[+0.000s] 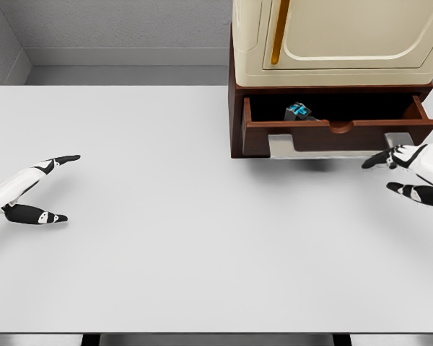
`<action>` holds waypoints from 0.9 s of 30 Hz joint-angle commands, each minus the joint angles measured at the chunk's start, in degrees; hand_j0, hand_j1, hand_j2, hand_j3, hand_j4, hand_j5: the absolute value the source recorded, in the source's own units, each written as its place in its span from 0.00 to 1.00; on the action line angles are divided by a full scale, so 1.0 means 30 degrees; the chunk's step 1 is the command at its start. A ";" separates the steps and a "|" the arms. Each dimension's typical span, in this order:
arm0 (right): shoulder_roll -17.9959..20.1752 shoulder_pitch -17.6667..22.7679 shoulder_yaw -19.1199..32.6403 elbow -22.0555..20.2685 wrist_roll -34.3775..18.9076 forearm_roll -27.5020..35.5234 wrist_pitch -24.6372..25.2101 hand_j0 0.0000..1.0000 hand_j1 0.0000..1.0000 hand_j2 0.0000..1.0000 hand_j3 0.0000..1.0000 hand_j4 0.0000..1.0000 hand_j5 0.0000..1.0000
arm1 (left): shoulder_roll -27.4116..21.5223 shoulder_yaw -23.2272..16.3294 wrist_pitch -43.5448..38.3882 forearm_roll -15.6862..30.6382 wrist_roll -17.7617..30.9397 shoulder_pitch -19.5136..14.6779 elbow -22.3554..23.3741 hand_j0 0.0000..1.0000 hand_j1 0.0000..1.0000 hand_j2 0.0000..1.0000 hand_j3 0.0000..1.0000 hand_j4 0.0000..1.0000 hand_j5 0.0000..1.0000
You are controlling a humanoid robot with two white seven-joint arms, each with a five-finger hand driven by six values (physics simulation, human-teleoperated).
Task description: Put the switch into the drawer with left arm, and close the drawer with right arm
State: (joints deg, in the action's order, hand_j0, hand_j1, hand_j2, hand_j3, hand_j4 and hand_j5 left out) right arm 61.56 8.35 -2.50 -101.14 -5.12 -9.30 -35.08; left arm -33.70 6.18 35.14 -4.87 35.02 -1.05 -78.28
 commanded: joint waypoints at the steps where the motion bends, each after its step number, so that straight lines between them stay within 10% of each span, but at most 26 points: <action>1: -0.1035 -0.0262 -0.1126 -0.0006 0.0066 -0.0328 0.0028 0.69 0.69 0.69 0.69 0.69 0.69 | -0.0017 -0.0010 -0.0046 0.0159 -0.0006 0.0000 -0.0010 1.00 1.00 1.00 1.00 1.00 1.00; 10: -0.1916 -0.3282 -0.3677 0.0111 0.0066 -0.1267 0.0028 0.72 0.72 0.72 0.72 0.72 0.72 | -0.0017 -0.0010 -0.0046 0.0159 -0.0006 0.0000 -0.0010 1.00 1.00 1.00 1.00 1.00 1.00; 27: -0.1008 -0.2960 -0.3736 0.0462 0.0125 -0.1355 0.0028 0.69 0.69 0.69 0.69 0.69 0.69 | -0.0046 -0.0010 -0.0046 0.0159 -0.0006 0.0000 -0.0010 1.00 1.00 1.00 1.00 1.00 1.00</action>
State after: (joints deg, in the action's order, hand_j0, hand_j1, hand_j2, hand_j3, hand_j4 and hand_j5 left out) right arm 58.51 -0.62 -13.68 -100.31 -4.75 -13.65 -35.04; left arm -33.75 6.15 35.14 -4.88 35.02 -1.05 -78.28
